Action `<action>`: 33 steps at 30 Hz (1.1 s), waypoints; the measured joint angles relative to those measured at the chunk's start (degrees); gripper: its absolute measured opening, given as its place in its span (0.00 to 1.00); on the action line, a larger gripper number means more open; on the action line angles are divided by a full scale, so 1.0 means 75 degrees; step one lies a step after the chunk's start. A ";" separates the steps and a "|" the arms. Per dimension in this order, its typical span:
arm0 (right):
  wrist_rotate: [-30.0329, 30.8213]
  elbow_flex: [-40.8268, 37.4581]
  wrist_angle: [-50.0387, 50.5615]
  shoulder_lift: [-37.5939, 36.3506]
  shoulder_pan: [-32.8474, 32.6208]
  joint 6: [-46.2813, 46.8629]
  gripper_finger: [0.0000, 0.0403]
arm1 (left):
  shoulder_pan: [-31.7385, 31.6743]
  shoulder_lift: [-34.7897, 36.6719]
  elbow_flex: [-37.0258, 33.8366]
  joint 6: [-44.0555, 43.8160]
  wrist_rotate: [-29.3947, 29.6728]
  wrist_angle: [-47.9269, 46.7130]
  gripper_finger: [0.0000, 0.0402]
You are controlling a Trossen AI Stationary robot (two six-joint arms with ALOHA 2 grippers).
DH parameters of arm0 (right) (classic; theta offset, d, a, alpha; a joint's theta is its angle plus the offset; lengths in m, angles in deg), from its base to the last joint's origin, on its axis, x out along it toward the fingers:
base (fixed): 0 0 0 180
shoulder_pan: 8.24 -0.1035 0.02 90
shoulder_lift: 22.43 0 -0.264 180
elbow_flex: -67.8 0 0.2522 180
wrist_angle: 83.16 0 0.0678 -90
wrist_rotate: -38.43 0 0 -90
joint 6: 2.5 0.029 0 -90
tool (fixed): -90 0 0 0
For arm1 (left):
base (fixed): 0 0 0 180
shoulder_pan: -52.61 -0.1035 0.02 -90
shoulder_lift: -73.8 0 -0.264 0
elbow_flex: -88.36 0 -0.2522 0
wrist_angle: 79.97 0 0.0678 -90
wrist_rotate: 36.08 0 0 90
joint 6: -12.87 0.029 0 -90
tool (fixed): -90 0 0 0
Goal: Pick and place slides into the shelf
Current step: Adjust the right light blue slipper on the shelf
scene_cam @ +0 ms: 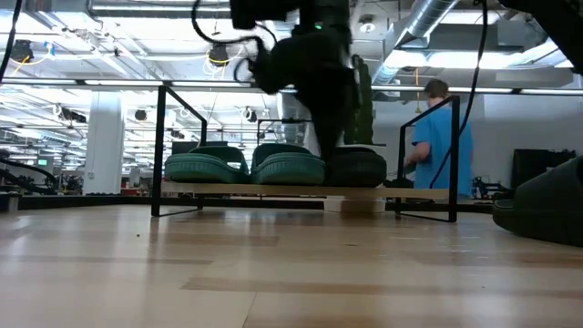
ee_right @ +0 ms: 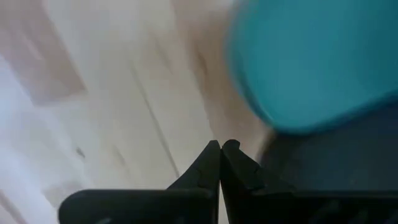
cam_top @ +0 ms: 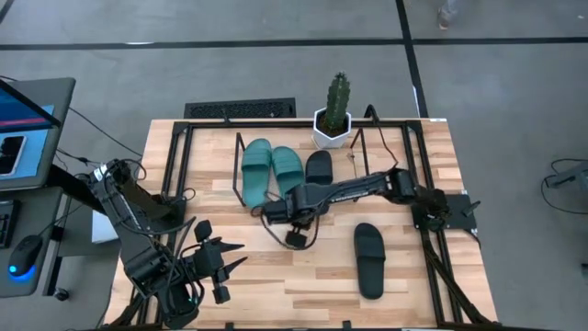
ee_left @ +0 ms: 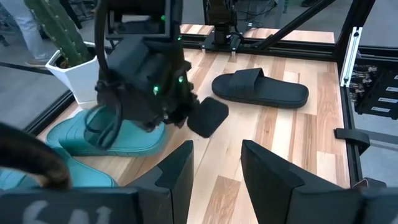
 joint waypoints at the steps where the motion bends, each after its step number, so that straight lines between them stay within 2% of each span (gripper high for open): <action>1: 0.0013 0.0059 -0.0232 0.0124 -0.0043 -0.0019 0.00 | 0.0000 0.0000 0.0000 -0.0001 -0.0004 -0.0002 0.31; 4: 0.0318 -0.0050 0.0140 0.0262 -0.0197 -0.0099 0.00 | 0.0000 0.0005 0.0002 0.0001 -0.0009 -0.0019 0.31; 6: 0.0375 0.0052 -0.0339 0.0282 -0.0259 -0.0110 0.00 | 0.0006 0.0006 0.0003 -0.0002 -0.0047 -0.0060 0.31; 12: 0.0598 0.0008 -0.0146 0.0305 -0.0181 -0.0111 0.00 | 0.0012 0.0009 0.0006 -0.0005 -0.0073 -0.0066 0.31; 33: 0.0596 0.0011 -0.0827 0.0298 0.0093 -0.0425 0.00 | 0.0006 0.0006 0.0006 -0.0013 -0.0061 -0.0142 0.31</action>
